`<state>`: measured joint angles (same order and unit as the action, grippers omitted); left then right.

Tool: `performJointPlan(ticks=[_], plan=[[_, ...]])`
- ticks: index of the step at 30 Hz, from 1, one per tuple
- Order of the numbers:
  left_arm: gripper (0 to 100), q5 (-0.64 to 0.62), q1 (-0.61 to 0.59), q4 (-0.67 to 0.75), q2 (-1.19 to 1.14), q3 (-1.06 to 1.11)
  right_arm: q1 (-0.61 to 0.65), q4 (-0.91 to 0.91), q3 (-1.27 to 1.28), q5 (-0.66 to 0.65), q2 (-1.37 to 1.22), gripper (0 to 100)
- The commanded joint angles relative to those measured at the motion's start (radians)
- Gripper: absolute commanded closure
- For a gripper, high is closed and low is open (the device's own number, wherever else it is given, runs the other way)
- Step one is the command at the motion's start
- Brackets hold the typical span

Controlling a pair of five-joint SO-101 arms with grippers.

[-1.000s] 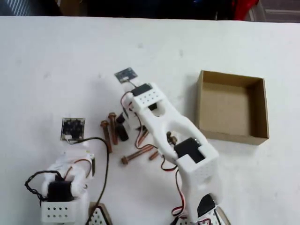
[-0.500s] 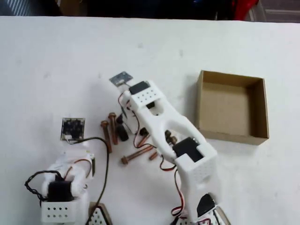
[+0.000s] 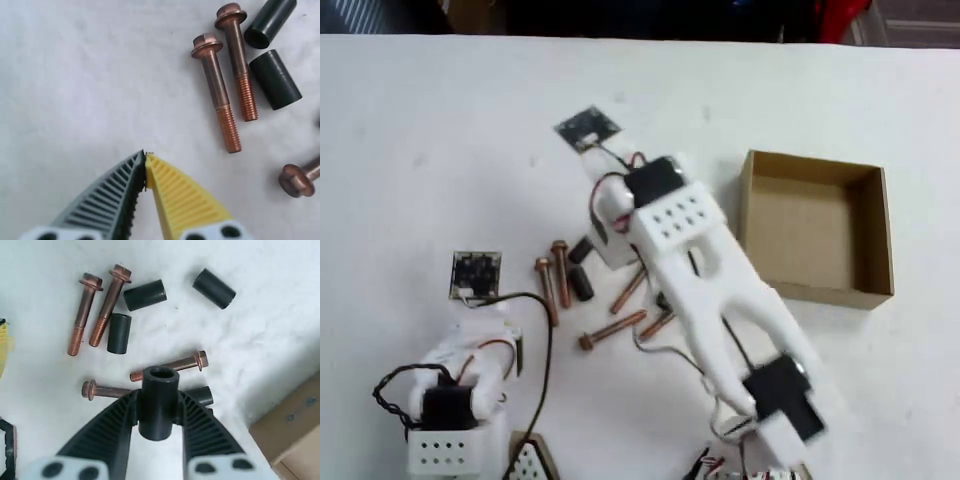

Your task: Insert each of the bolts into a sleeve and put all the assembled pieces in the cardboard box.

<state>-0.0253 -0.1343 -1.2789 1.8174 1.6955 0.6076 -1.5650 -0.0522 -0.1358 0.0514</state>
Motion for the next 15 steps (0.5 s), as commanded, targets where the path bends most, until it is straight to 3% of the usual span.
performJointPlan(ticks=[1,5,9,15], plan=[[98,-0.009,0.007,-0.005,0.008,-0.003,-0.010,-0.041,-0.040,-0.040,0.176,98.3],[98,-0.009,0.007,-0.005,0.008,-0.003,-0.010,-0.101,-0.038,-0.150,0.269,98.3],[98,-0.009,0.007,-0.005,0.008,-0.003,-0.012,-0.154,-0.038,-0.167,0.329,98.3],[98,-0.009,0.007,-0.005,0.008,-0.003,-0.133,-0.191,-0.038,-0.219,0.444,98.3]])
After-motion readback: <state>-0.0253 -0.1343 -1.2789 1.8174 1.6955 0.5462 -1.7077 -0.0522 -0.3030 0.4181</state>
